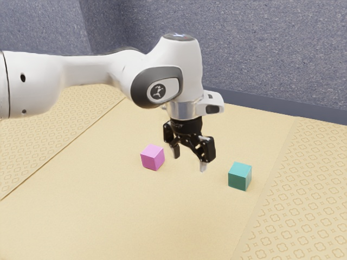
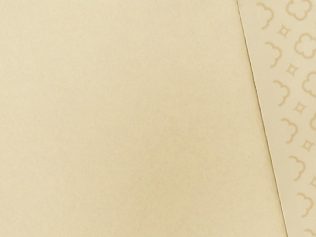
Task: Pick up the blue block with one arm, and put the blue block on the pink block with one arm
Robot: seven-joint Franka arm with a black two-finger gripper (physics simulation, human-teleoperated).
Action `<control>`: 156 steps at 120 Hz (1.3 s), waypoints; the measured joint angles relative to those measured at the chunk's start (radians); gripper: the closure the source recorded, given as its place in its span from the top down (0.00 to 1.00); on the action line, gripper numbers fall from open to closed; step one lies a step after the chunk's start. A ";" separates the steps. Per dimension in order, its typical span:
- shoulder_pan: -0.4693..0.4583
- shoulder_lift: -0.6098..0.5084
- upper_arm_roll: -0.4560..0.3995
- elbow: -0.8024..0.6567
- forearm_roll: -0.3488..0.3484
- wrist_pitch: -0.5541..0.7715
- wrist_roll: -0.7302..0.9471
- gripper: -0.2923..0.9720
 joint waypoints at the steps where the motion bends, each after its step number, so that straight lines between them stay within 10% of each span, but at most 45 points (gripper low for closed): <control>1: -0.003 0.005 0.001 0.003 0.000 0.004 -0.003 0.77; 63: -0.207 0.646 0.143 0.669 0.166 -0.024 -0.046 0.77; 156: -0.244 0.896 0.219 0.903 0.161 0.132 0.010 0.77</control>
